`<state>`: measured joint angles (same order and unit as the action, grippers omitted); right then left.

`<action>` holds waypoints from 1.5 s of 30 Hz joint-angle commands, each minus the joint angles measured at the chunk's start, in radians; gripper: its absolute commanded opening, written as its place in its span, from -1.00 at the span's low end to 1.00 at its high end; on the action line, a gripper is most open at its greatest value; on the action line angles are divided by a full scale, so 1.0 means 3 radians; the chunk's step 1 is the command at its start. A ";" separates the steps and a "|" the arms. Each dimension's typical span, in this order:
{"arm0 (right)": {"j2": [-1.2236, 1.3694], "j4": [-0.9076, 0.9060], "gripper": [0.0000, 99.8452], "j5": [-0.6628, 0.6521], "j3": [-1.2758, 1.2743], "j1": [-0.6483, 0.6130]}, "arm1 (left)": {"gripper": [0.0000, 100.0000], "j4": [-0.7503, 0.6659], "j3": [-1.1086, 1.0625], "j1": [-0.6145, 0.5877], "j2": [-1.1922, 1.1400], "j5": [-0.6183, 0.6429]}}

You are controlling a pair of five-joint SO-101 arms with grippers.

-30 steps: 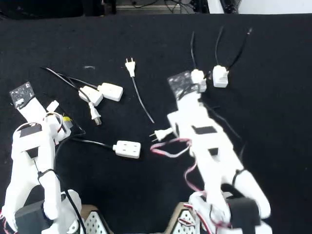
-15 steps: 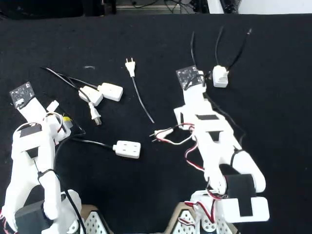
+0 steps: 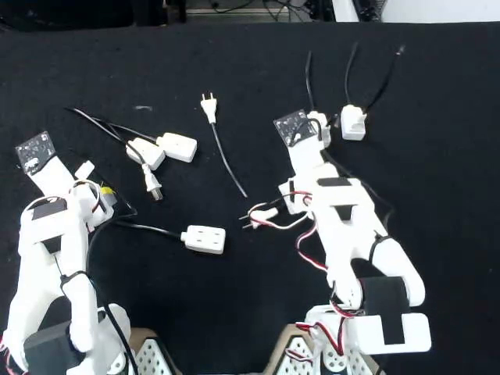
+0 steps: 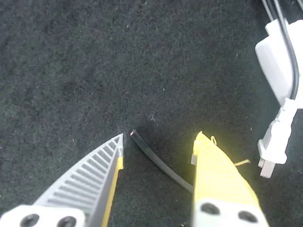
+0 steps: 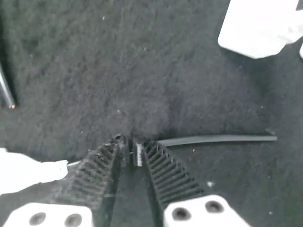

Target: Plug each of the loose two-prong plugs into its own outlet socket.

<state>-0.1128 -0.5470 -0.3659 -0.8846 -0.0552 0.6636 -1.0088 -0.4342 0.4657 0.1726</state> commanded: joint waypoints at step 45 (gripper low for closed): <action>0.0580 -0.0839 -0.98 -0.0046 0.0954 0.0072 | -0.52 -0.0123 -0.0038 0.0008 0.0072 -0.0041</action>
<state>0.0729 -0.7756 -0.3721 -0.6406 -0.0215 0.6329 -1.0334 -0.4342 0.4657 0.1726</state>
